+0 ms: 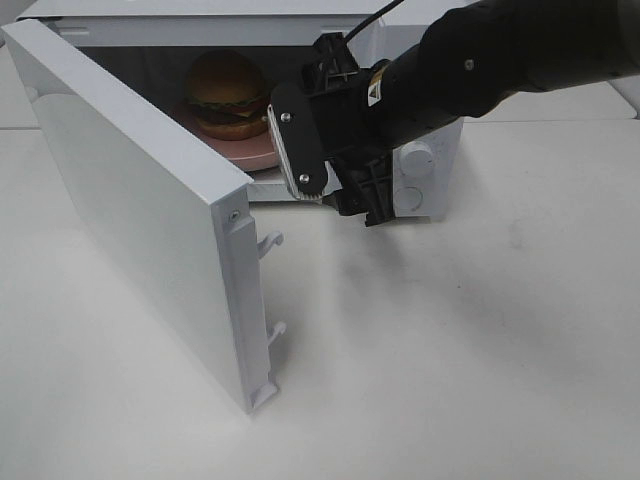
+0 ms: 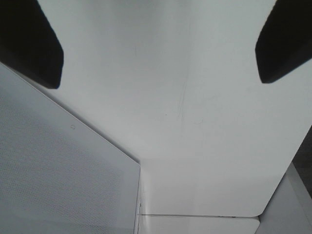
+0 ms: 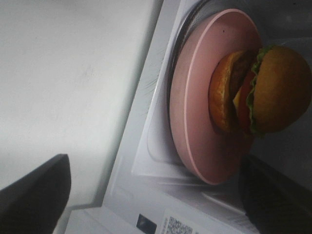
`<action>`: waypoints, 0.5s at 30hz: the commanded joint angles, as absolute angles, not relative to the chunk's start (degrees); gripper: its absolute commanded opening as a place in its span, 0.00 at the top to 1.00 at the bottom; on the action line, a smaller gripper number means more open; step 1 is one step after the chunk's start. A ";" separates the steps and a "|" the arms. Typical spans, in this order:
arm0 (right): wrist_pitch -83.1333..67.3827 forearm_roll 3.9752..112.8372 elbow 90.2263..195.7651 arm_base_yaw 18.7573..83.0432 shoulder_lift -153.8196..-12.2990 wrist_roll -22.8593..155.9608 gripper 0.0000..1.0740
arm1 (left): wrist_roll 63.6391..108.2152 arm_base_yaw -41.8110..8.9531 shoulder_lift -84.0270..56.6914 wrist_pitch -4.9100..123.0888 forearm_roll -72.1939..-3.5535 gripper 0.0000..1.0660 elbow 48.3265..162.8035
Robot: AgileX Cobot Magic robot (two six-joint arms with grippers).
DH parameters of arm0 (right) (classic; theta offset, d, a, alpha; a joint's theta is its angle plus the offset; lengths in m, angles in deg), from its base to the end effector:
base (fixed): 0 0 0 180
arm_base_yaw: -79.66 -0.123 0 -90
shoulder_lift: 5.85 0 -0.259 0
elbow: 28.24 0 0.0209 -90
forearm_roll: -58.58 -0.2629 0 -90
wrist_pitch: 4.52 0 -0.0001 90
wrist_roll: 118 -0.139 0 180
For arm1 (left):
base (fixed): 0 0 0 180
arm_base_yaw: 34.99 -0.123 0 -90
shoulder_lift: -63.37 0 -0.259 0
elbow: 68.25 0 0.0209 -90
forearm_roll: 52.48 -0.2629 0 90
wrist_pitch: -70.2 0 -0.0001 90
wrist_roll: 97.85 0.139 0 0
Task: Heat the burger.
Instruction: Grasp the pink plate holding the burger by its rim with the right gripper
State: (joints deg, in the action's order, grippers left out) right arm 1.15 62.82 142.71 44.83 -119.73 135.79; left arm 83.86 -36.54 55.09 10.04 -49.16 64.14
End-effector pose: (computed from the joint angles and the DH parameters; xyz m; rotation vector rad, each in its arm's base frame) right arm 0.3662 0.2536 0.1477 -1.8948 1.2628 -0.4111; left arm 0.0745 -0.0050 0.2641 0.0054 2.0243 -0.0331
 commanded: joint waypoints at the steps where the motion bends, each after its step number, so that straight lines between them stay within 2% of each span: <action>1: 0.52 63.05 144.71 43.91 -121.96 134.82 0.18 | 83.41 -36.65 56.18 10.79 -48.93 0.06 63.97; 15: 0.29 62.99 152.45 43.80 -129.24 133.39 0.19 | 83.41 -36.65 56.18 10.79 -48.93 0.06 63.97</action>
State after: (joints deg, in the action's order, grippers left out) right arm 0.69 62.82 151.70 44.14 -129.01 134.30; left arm 83.86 -36.54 55.09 10.04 -49.16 64.14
